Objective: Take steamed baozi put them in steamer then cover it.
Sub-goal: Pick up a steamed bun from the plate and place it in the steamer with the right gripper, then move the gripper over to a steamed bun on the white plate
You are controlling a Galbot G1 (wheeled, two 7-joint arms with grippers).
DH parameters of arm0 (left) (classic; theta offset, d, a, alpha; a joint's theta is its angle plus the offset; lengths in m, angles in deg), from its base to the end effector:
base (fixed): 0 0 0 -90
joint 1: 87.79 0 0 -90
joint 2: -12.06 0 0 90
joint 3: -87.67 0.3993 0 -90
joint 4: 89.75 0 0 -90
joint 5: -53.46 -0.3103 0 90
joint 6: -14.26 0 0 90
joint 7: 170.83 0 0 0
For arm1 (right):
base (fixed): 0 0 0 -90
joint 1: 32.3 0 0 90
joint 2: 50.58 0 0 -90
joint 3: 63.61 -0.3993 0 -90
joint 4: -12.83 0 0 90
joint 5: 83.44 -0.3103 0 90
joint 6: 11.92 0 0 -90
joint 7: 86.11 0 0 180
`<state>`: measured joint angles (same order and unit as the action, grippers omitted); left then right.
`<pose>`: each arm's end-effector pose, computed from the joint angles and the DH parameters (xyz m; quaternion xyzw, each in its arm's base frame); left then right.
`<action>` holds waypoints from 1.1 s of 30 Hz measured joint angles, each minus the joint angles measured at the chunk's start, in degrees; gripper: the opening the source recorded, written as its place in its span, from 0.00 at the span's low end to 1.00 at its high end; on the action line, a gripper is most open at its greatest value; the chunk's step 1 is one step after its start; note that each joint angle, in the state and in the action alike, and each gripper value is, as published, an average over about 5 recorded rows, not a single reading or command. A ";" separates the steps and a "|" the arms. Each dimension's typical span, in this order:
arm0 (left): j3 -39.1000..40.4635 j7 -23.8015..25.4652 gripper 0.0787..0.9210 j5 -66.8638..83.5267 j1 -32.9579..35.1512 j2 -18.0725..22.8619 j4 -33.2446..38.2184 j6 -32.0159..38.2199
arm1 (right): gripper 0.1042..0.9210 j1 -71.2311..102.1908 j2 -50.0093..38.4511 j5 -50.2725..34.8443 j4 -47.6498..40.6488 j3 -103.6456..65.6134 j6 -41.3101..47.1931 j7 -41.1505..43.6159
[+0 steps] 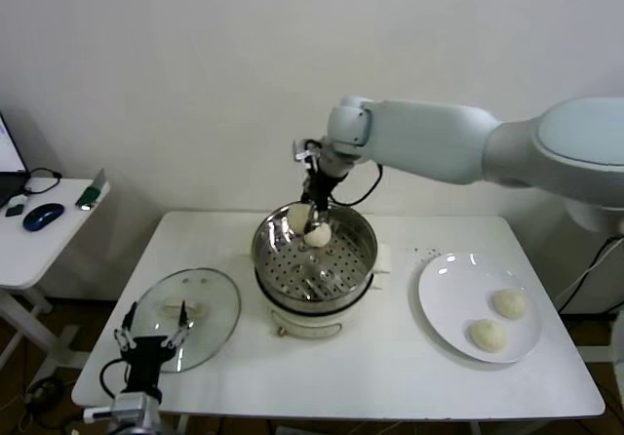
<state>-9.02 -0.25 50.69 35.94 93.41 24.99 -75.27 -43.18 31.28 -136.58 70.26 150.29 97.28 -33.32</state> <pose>0.0876 0.0730 -0.3729 0.0930 -0.9862 -0.1235 0.0599 0.6083 0.1347 -0.0316 0.5832 -0.5408 0.5039 0.3370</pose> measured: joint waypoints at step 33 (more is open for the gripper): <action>-0.01 -0.03 0.88 0.39 -0.31 -0.09 -0.77 0.25 | 0.88 1.38 -0.10 2.68 2.22 0.99 -0.26 0.69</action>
<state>-9.03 -0.28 51.08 35.63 93.32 24.23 -75.01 -41.80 31.18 -133.90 72.49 151.29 97.03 -32.63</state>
